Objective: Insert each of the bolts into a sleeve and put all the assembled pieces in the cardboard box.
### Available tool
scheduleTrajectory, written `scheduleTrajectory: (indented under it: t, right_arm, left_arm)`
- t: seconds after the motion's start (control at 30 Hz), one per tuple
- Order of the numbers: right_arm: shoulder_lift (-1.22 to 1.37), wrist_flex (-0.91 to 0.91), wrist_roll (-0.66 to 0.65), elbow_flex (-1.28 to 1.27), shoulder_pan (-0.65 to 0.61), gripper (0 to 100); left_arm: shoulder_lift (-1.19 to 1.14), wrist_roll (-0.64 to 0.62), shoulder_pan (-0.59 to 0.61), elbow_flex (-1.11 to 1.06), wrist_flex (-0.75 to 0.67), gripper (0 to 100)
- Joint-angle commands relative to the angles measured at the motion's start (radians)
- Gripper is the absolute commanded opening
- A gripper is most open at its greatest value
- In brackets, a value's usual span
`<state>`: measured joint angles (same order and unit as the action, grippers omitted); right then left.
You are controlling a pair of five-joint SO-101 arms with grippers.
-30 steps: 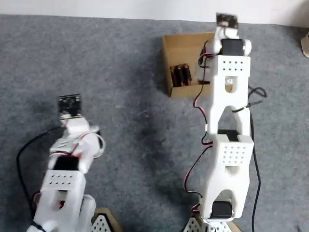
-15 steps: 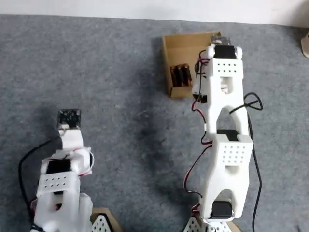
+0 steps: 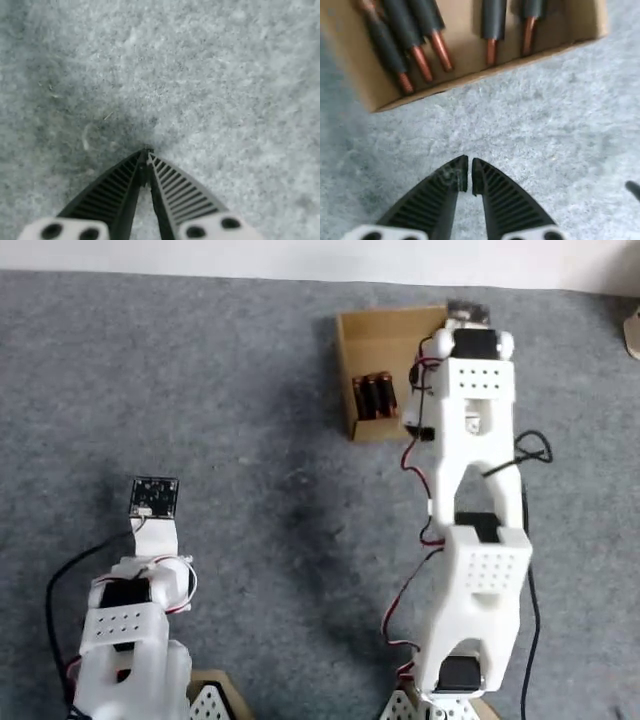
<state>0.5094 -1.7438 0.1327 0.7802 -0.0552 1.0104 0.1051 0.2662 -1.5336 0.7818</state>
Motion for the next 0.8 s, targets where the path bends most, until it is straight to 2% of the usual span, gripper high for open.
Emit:
scheduleTrajectory:
  t: [0.0, 0.13, 0.3, 0.43, 0.5, 0.6, 0.77]
  right_arm:
    - [-0.186, 0.053, 0.003, -0.059, 0.051, 0.4]
    - [-0.360, 0.209, -0.034, -0.344, 0.074, 0.4]
    - [-0.644, 0.532, -0.049, -0.898, 0.074, 0.4]
    - [-0.783, 0.708, -0.095, -1.260, 0.081, 0.4]
    - [-0.817, 0.760, -0.114, -1.372, 0.093, 0.4]
    - [-0.860, 0.822, -0.141, -1.498, 0.111, 0.4]
    - [-0.943, 0.889, -0.180, -1.644, 0.139, 0.4]
  left_arm:
    - [0.002, 0.021, 0.015, 0.002, -0.014, 1]
    - [0.002, 0.021, 0.015, 0.004, -0.014, 1]
    - [0.002, 0.021, 0.015, 0.005, -0.012, 1]
    - [0.002, 0.021, 0.015, 0.007, -0.012, 1]
    - [0.002, 0.021, 0.015, 0.008, 0.003, 1]
    - [0.002, 0.023, 0.015, 0.024, 0.110, 1]
    - [0.001, 0.021, 0.041, 0.025, 0.138, 1]
